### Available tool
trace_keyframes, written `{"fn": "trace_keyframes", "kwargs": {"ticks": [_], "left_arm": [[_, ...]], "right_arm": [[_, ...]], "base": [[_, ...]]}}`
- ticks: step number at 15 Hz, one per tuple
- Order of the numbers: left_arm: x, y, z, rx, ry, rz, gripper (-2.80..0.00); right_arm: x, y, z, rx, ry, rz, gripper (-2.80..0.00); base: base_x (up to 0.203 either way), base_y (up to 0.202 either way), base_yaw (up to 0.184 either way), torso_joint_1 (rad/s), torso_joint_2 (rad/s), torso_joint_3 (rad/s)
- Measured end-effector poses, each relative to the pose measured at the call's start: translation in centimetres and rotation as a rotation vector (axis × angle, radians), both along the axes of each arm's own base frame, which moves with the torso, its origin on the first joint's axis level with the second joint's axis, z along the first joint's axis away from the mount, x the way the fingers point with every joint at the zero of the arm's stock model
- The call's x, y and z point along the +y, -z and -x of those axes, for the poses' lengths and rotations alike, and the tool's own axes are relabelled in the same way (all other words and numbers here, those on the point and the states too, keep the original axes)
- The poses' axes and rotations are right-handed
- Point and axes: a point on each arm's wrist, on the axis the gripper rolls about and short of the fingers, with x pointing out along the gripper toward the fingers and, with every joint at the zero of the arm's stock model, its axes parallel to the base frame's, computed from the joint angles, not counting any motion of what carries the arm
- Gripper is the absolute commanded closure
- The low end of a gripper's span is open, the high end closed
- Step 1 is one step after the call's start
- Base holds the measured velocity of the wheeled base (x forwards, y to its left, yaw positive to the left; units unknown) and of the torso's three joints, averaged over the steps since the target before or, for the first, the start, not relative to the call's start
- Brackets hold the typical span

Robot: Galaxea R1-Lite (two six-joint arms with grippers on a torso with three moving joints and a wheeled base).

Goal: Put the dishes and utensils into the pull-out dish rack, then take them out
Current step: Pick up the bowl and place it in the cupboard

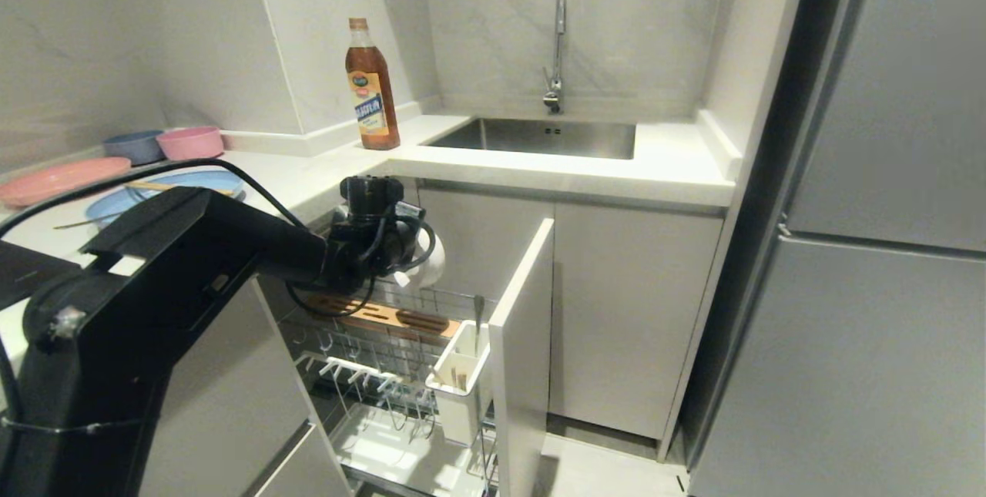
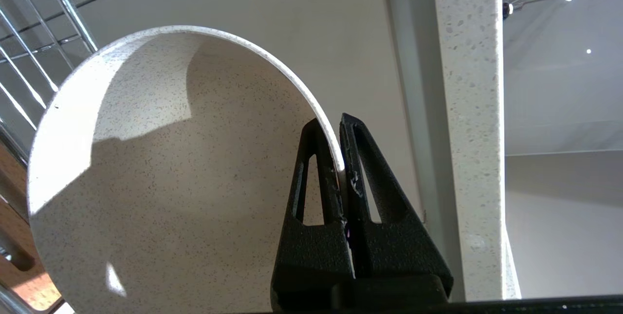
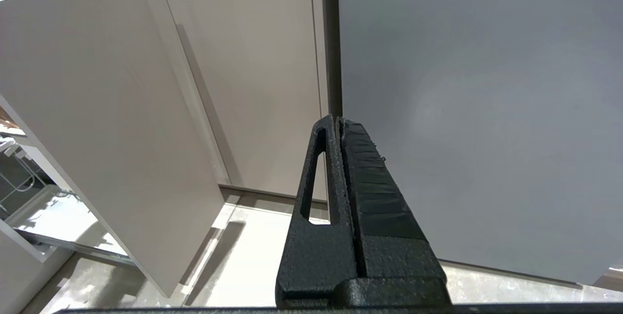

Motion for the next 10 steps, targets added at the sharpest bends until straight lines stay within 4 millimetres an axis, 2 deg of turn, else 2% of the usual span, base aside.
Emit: {"fn": "trace_keyframes", "kwargs": {"ticks": [4,10], "left_arm": [[0.05,-0.38,0.17,0.012,-0.002,0.001,0.00],[-0.01,-0.76,0.35,0.014,-0.026,-0.008,0.00]], "right_arm": [[0.00,0.00,0.00,0.000,0.000,0.000,0.00],[0.00,0.00,0.00,0.000,0.001,0.000,0.00]], "base": [[0.000,0.000,0.000,0.000,0.00,-0.050],[0.000,0.000,0.000,0.001,0.00,-0.187]]}}
